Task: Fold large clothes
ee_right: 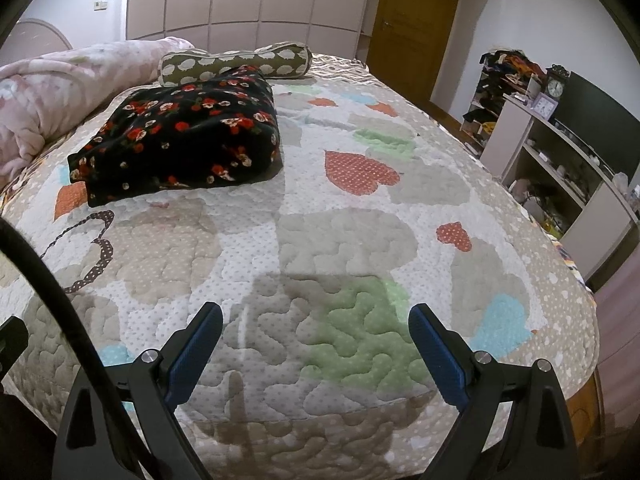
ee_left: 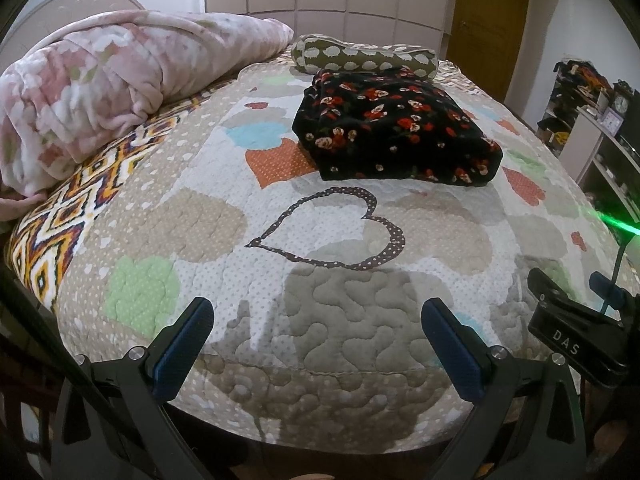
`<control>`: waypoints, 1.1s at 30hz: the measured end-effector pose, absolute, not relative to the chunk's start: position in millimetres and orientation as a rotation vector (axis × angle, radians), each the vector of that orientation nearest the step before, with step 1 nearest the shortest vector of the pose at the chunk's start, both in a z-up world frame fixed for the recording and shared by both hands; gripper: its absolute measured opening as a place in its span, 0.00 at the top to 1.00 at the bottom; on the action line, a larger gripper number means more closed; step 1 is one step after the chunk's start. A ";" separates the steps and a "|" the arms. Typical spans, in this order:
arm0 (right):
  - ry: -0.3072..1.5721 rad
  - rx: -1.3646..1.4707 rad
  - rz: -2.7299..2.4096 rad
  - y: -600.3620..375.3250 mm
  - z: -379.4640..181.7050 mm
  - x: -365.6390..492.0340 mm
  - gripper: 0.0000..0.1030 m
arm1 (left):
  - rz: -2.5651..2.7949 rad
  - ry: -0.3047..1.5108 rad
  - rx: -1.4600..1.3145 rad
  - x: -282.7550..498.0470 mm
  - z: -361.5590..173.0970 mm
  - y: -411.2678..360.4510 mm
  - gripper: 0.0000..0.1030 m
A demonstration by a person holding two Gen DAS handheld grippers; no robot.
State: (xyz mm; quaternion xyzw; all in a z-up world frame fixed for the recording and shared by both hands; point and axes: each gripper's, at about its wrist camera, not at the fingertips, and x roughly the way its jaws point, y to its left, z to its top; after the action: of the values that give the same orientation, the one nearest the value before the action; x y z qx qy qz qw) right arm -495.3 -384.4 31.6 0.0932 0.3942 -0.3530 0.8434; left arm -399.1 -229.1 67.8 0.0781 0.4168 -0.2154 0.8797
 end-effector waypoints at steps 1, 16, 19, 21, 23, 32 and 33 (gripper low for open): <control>0.831 0.197 -0.745 -384.3 31.6 -495.4 0.06 | -0.450 0.871 0.165 -398.5 67.3 -229.1 0.00; 0.832 0.198 -0.728 -379.8 30.0 -493.8 0.07 | -0.460 0.917 0.166 -395.4 57.9 -230.2 0.00; 0.831 0.197 -0.726 -379.6 30.0 -493.6 0.07 | -0.460 0.919 0.165 -395.6 58.0 -230.5 0.00; 0.828 0.195 -0.720 -378.3 30.3 -493.2 0.07 | -0.463 0.923 0.164 -395.0 56.8 -230.2 0.00; 0.827 0.190 -0.715 -377.0 30.6 -492.6 0.07 | -0.464 0.926 0.164 -394.6 55.6 -230.3 0.00; 0.829 0.188 -0.706 -375.1 30.3 -491.7 0.07 | -0.469 0.936 0.157 -392.6 53.6 -229.1 0.00; 0.830 0.185 -0.702 -375.3 30.0 -490.5 0.07 | -0.474 0.938 0.156 -391.4 53.3 -229.2 0.00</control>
State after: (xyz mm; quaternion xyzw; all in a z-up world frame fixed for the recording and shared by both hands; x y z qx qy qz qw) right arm -490.5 -375.3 30.0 0.0878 0.3942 -0.3333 0.8520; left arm -391.4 -229.2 53.3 0.0742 0.4474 -0.2258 0.8622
